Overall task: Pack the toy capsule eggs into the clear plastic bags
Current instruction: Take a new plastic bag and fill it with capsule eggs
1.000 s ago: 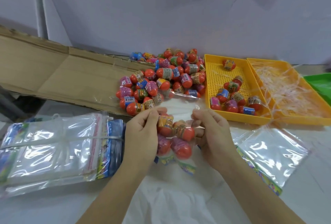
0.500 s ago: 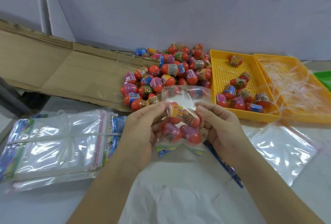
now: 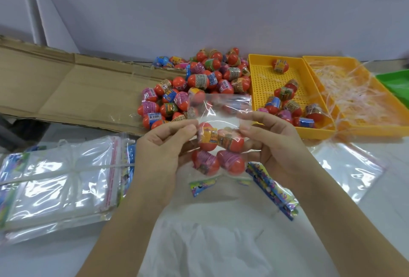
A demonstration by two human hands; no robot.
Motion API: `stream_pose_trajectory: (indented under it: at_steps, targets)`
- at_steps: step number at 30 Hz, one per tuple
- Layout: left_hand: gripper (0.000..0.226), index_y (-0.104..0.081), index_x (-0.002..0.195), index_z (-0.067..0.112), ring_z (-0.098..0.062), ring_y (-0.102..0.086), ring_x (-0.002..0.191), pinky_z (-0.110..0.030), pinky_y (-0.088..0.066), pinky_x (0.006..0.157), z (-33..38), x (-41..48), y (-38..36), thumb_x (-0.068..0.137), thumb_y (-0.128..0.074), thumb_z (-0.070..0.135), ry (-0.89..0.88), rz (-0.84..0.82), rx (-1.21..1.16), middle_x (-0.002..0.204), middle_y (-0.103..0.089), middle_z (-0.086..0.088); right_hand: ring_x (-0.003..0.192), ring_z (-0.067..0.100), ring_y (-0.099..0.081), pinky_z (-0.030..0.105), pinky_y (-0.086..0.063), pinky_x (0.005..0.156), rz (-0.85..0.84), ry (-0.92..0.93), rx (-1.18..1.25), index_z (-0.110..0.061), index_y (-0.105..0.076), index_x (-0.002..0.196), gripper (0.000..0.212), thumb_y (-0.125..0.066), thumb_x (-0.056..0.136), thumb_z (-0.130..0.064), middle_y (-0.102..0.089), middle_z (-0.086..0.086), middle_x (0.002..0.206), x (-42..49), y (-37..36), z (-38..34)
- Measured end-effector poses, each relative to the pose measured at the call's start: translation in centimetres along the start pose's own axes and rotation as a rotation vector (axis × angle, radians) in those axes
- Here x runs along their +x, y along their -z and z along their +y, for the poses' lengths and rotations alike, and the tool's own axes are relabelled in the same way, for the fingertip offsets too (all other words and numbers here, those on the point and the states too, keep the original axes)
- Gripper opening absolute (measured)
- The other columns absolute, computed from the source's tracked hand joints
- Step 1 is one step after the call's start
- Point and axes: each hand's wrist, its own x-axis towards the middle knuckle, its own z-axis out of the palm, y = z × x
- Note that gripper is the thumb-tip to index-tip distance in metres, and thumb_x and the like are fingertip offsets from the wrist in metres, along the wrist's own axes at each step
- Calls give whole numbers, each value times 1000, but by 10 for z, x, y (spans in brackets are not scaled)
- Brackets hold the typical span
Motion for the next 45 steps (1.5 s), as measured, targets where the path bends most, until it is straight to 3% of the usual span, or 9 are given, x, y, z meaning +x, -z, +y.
stream_pose_trajectory:
  at_steps: [3, 8, 15, 19, 21, 26, 35, 41, 45]
  targets:
    - [17, -81, 78, 22, -9, -69, 63, -18, -54, 54, 2, -1, 2, 72, -68, 12, -7, -43, -16, 76, -76, -2, 49, 14, -64, 24, -52, 44, -52, -13, 23, -20, -77, 83, 22, -71, 63, -14, -68, 8, 72, -1, 0, -1]
    - [46, -81, 81, 26, -7, -69, 72, -19, -55, 60, 3, 2, 4, 93, -49, -5, -13, -131, 23, 86, -77, 1, 48, 12, -63, 22, -51, 43, -112, -17, 70, -20, -77, 77, 17, -67, 67, -11, -70, 5, 73, -1, -1, 1]
    - [51, -81, 86, 24, -5, -71, 84, -17, -55, 64, 8, -2, 2, 93, -42, -8, -92, -195, 2, 94, -77, 2, 53, 15, -68, 26, -55, 46, -211, -40, 138, -20, -75, 74, 19, -63, 71, -6, -73, 6, 77, -1, 1, 3]
    - [40, -79, 72, 23, -6, -69, 76, -17, -54, 63, 11, -4, 1, 88, -51, -1, -148, -198, 17, 84, -76, 3, 62, 19, -71, 32, -59, 54, -281, -39, 156, -19, -72, 73, 12, -75, 68, -9, -73, 5, 78, -2, 3, 3]
    - [49, -76, 66, 26, -9, -69, 81, -19, -54, 66, 12, -4, 2, 92, -47, -4, -175, -210, 28, 84, -75, 3, 67, 20, -72, 34, -60, 59, -337, -24, 147, -19, -71, 72, 8, -76, 68, -15, -73, 5, 80, -1, 3, 4]
    - [50, -74, 62, 29, -5, -68, 89, -15, -52, 72, 14, -7, 3, 93, -48, 0, -234, -241, 90, 87, -74, 10, 71, 24, -71, 39, -61, 62, -395, -22, 183, -15, -67, 68, 20, -85, 63, -22, -70, 8, 85, -1, 4, 5]
    - [42, -76, 68, 28, -8, -64, 88, -21, -52, 71, 19, -13, 5, 84, -46, 4, -249, -348, 44, 90, -70, 9, 68, 24, -68, 36, -59, 57, -423, -38, 202, -12, -64, 62, 15, -59, 75, -5, -70, 10, 90, -5, 0, 0]
    - [34, -77, 66, 27, -4, -68, 77, -18, -55, 68, 22, -18, -2, 80, -58, 3, -208, -309, -3, 78, -72, 11, 71, 22, -68, 32, -59, 56, -477, -28, 194, -13, -66, 67, 18, -66, 79, 0, -70, 8, 93, -6, 2, -3]
    - [46, -79, 69, 27, 1, -68, 71, -11, -52, 59, 24, -17, -6, 80, -45, 0, -128, -252, -47, 79, -75, 11, 63, 11, -68, 23, -56, 47, -392, -35, 231, -15, -70, 69, 34, -45, 86, 2, -71, 3, 80, -6, 0, -1]
